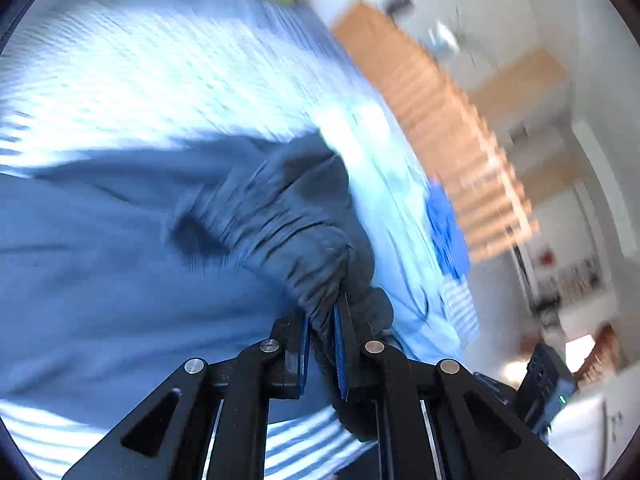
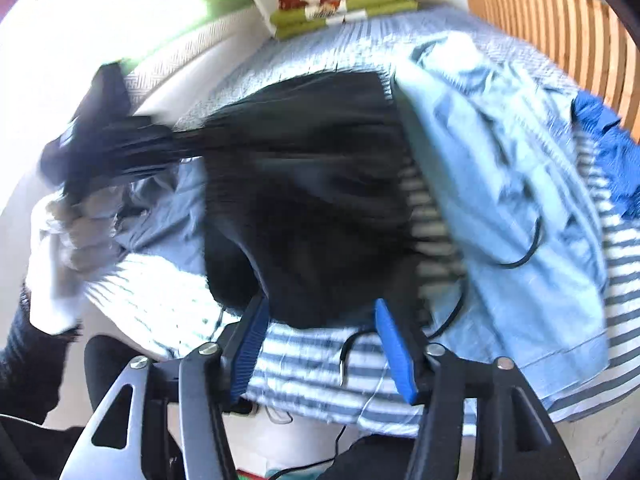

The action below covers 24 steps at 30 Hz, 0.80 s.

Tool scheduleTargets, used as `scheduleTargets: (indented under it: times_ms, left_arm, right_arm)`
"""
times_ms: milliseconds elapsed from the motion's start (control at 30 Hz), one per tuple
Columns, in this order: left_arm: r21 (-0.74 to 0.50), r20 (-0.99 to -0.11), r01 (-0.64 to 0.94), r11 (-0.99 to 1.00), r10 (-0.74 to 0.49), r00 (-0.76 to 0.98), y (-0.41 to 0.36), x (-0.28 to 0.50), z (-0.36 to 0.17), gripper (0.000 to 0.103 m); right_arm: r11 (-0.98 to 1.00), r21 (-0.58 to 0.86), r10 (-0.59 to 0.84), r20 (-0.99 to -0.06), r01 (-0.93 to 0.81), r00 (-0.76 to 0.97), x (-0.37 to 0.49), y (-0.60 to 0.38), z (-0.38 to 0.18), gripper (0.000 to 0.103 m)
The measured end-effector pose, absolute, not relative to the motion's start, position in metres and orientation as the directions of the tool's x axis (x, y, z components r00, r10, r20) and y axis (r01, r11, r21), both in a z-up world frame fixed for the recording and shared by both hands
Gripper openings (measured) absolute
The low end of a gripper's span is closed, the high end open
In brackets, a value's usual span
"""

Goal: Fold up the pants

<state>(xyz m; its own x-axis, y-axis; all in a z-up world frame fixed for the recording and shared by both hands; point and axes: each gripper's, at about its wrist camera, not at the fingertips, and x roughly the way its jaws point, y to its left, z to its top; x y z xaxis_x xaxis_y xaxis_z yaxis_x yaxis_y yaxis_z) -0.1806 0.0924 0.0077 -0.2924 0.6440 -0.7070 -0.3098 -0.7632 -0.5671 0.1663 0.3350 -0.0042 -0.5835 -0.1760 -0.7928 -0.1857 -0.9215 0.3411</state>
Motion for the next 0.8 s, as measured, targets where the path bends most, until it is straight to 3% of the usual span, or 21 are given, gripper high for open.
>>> scheduleTargets:
  times_ms: [200,433,533,667,800]
  left_arm:
    - [-0.461,-0.71,-0.094,-0.883,0.43,-0.558,-0.128,-0.172,0.088,0.011]
    - [-0.438,-0.672,0.219,-0.872,0.156,-0.724,-0.365,-0.141,0.144,0.011]
    - [-0.441,-0.659,0.283,-0.852,0.093,-0.746,-0.436,-0.128,0.158,0.011]
    - [-0.425,-0.668,0.328,-0.844,0.048,-0.742,-0.476,-0.12,0.156,0.011]
    - [-0.446,-0.663,0.349,-0.824,0.041,-0.748,-0.507,-0.112,0.146,0.011]
  right_arm:
    - [-0.935,0.303,-0.146,-0.801,-0.183,-0.581,0.124,0.312,-0.009,0.052]
    - [-0.972,0.22,-0.148,-0.852,-0.087,-0.502,0.071,0.242,-0.025,0.053]
    - [-0.985,0.171,-0.136,-0.859,-0.026,-0.494,0.042,0.209,-0.036,0.053]
    - [-0.966,0.258,-0.246,-0.862,0.036,-0.444,-0.005,0.167,-0.043,0.053]
    - [-0.962,0.234,-0.27,-0.89,0.14,-0.368,-0.043,0.111,-0.056,0.059]
